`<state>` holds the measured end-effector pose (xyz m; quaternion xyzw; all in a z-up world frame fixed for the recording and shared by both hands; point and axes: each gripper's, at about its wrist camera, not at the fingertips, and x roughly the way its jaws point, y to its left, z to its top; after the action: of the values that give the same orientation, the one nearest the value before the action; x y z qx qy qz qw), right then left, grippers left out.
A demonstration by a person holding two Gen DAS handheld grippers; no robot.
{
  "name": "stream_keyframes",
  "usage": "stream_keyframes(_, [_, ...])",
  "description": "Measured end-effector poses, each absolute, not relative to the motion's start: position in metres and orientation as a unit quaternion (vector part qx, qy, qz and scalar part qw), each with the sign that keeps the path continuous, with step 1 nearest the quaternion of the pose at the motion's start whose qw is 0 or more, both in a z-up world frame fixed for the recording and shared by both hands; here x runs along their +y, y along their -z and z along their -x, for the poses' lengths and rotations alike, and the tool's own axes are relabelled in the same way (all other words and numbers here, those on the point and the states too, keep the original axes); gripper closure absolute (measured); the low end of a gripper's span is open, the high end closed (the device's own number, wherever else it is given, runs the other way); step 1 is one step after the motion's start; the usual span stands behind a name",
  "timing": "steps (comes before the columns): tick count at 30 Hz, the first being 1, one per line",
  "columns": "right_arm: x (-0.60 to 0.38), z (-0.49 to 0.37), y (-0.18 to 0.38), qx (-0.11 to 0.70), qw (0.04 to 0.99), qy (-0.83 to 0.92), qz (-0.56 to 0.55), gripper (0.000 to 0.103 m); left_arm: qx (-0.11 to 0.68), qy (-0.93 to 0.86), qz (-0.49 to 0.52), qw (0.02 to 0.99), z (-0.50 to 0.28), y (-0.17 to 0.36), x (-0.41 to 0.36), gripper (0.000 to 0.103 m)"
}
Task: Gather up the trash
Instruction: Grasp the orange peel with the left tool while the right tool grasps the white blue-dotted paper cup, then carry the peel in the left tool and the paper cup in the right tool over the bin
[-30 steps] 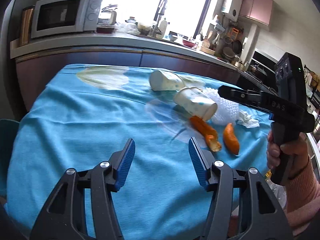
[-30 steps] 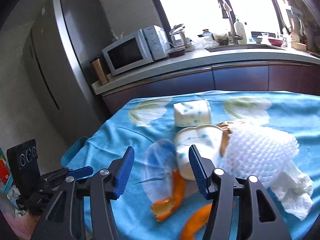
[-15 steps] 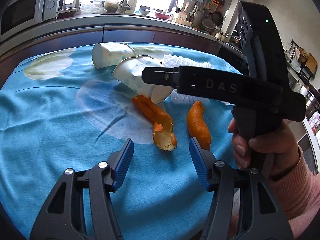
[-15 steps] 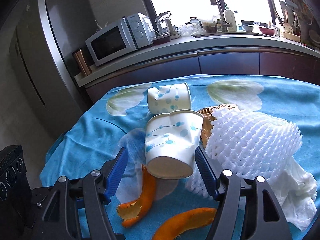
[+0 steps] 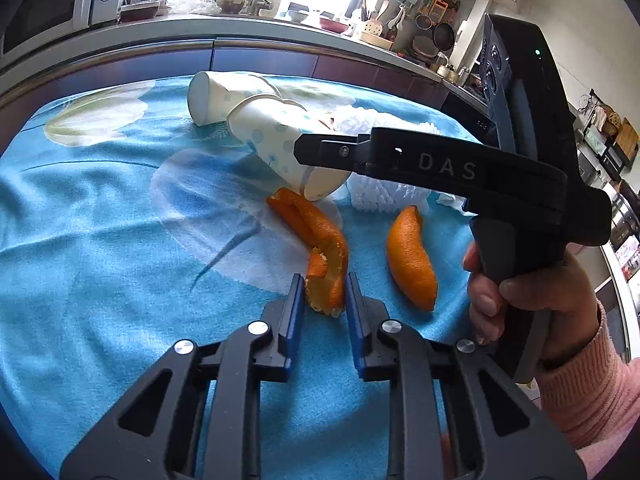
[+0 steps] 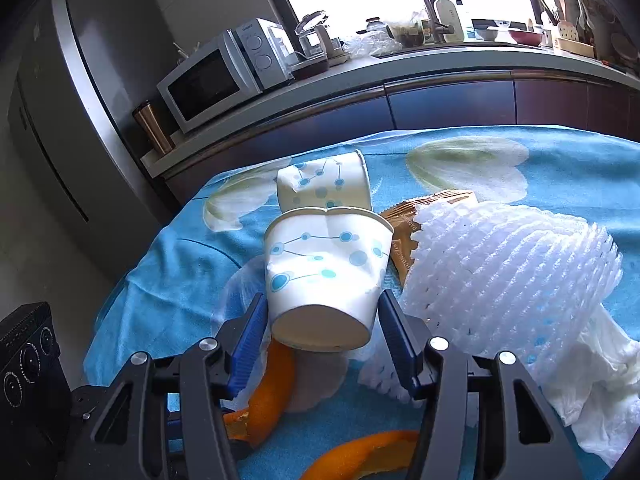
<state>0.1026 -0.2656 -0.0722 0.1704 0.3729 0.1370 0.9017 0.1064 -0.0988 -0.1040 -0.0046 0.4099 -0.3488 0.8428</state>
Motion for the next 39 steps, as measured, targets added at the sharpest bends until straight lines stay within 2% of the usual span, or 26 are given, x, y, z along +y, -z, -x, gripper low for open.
stream_keyframes(3, [-0.266,-0.1,0.07,0.366,0.904,-0.139,-0.174,0.048,0.405,0.349,0.004,0.845,-0.105,0.103,-0.095,0.09])
stream_keyframes(9, [-0.264,-0.094,0.063,0.354,0.903,-0.157,-0.188,0.049,0.402,0.342,0.02,0.849,-0.104,0.101,-0.079,0.091])
stream_keyframes(39, [-0.167,-0.093,0.035,0.34,0.879,-0.292,-0.164,0.049,0.319,0.221,0.037,0.921,-0.064,0.045,0.071,0.094])
